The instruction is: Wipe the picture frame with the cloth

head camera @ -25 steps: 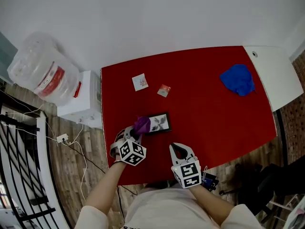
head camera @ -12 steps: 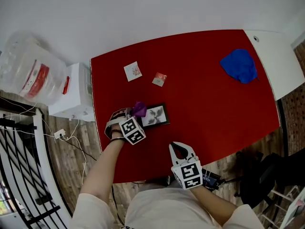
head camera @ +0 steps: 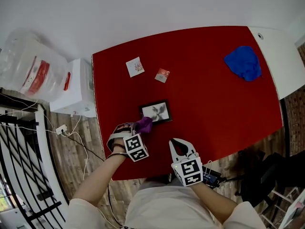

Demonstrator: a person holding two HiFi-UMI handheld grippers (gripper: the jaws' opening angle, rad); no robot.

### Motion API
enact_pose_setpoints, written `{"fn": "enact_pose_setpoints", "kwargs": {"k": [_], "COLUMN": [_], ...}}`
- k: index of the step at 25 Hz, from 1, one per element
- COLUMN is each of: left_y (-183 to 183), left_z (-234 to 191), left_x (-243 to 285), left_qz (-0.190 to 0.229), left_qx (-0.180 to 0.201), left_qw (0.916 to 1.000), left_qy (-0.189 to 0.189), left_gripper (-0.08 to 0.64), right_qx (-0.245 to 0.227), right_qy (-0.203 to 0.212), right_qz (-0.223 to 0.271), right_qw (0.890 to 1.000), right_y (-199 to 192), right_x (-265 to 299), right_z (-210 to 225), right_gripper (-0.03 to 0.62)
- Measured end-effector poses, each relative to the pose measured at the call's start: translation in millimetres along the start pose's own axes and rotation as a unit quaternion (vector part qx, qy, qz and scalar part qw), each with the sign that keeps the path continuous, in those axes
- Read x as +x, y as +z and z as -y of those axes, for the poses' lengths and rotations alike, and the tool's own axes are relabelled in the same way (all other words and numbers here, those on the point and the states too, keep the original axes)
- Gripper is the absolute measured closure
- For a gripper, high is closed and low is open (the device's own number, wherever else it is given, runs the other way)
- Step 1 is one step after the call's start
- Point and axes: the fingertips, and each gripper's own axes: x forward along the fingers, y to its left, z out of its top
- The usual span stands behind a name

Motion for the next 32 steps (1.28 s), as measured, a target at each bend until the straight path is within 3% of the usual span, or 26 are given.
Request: {"fn": "enact_pose_setpoints", "kwargs": {"k": [4, 7, 12, 14, 17, 24, 32], "left_y": [-1, 2, 30, 34, 29, 31, 35], "left_z": [22, 17, -45, -73, -85, -78, -19], "left_x": [-10, -12, -15, -4, 19, 31, 12], "left_qz": [0.002, 0.007, 0.043, 0.031, -0.005, -0.026, -0.023], "left_qx": [0.017, 0.016, -0.043, -0.046, -0.031, -0.001, 0.032], "left_qw": [0.9997, 0.9998, 0.9978, 0.9976, 0.9988, 0.9991, 0.9988], "left_qy": [-0.015, -0.009, 0.024, 0.041, 0.037, 0.033, -0.027], "left_gripper": [0.5, 0.5, 0.5, 0.5, 0.5, 0.5, 0.5], "right_qx": [-0.004, -0.004, 0.001, 0.004, 0.005, 0.014, 0.007], "right_qy": [0.006, 0.007, 0.006, 0.004, 0.001, -0.014, 0.0], "right_qz": [-0.003, -0.005, -0.009, -0.009, -0.009, -0.013, -0.011], "right_qw": [1.0, 1.0, 1.0, 1.0, 1.0, 1.0, 1.0], "right_y": [-2, -4, -9, -10, -11, -17, -11], "right_x": [2, 1, -3, -5, -10, -13, -3], "right_z": [-2, -3, 0, 0, 2, 23, 15], "right_gripper": [0.588, 0.588, 0.588, 0.588, 0.588, 0.588, 0.588]}}
